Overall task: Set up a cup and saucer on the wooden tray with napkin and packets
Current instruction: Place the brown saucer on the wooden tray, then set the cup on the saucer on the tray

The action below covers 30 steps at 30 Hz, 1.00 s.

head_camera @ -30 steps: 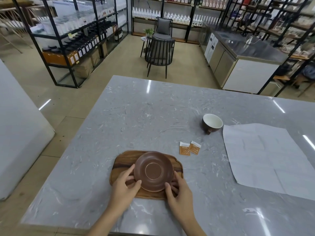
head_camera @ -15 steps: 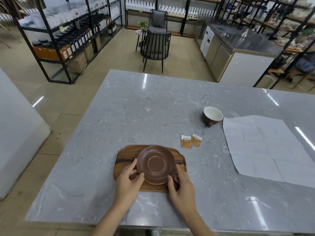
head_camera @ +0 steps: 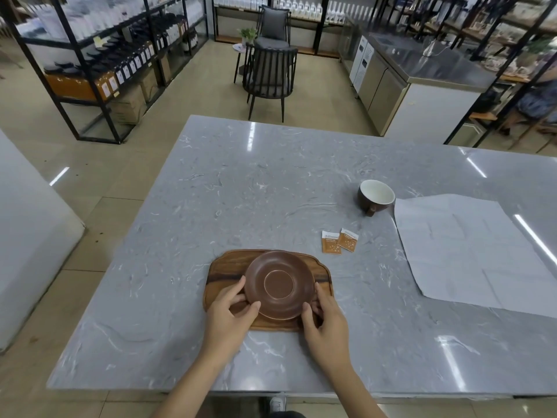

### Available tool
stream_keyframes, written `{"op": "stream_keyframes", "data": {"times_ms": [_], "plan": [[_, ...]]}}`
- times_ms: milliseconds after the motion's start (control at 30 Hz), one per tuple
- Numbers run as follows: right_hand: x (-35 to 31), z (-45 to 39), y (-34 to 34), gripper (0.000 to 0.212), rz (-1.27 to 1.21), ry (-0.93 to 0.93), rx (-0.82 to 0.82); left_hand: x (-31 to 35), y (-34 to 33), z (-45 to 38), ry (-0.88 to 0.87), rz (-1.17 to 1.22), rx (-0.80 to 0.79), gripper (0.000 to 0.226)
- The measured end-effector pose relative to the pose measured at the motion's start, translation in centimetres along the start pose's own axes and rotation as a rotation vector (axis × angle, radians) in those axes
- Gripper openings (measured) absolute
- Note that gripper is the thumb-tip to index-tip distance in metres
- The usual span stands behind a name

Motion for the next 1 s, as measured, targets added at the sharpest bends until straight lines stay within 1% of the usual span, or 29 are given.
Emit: {"op": "stream_keyframes", "data": {"times_ms": [67, 133, 200, 233, 367, 433, 500, 633, 767, 833, 900, 1000], "plan": [[0.1, 0.0, 0.0, 0.049, -0.015, -0.005, -0.006, 0.3, 0.2, 0.1, -0.004, 0.005, -0.018, 0.063], [0.2, 0.0, 0.0, 0.048, -0.058, -0.030, -0.026, 0.4, 0.6, -0.1, -0.022, -0.018, -0.038, 0.057], [0.4, -0.2, 0.2, 0.043, -0.126, -0.079, -0.037, 0.7, 1.2, -0.8, -0.056, -0.105, -0.008, 0.050], [0.4, -0.5, 0.5, 0.040, -0.157, -0.108, -0.028, 0.9, 1.5, -1.2, -0.077, -0.150, 0.016, 0.050], [1.0, -2.0, 2.3, 0.028, -0.245, -0.203, 0.047, 3.1, 1.4, -3.4, -0.250, -0.306, 0.092, 0.056], [1.6, -3.5, 3.4, 0.027, -0.296, -0.242, 0.072, 4.5, 0.4, -4.9, -0.325, -0.404, 0.079, 0.063], [2.1, -5.6, 4.5, 0.025, -0.332, -0.266, 0.096, 6.0, -1.2, -6.5, -0.354, -0.447, 0.024, 0.070], [3.2, -10.4, 6.7, 0.020, -0.436, -0.351, 0.136, 8.7, -6.1, -9.7, -0.382, -0.405, -0.121, 0.071], [4.5, -15.0, 8.6, 0.018, -0.478, -0.441, 0.111, 11.7, -11.6, -12.9, -0.390, -0.304, -0.212, 0.071], [5.1, -17.4, 9.4, 0.020, -0.400, -0.426, 0.097, 13.2, -14.1, -14.5, -0.337, -0.201, -0.234, 0.064], [5.8, -19.5, 10.1, 0.022, -0.344, -0.406, 0.085, 14.4, -16.6, -15.9, -0.246, -0.076, -0.275, 0.057], [7.0, -22.3, 10.6, 0.024, -0.441, -0.507, 0.069, 16.2, -20.6, -17.7, -0.172, -0.007, -0.339, 0.049]]}}
Point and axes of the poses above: each hand's wrist, its own z-axis away from the middle knuckle, its own y-axis out of the back of the hand, x = y × z, the point moved 3 cm from there along -z, towards the middle knuckle, and after that the axes turned 6 degrees about x, right-handed, at the moved point
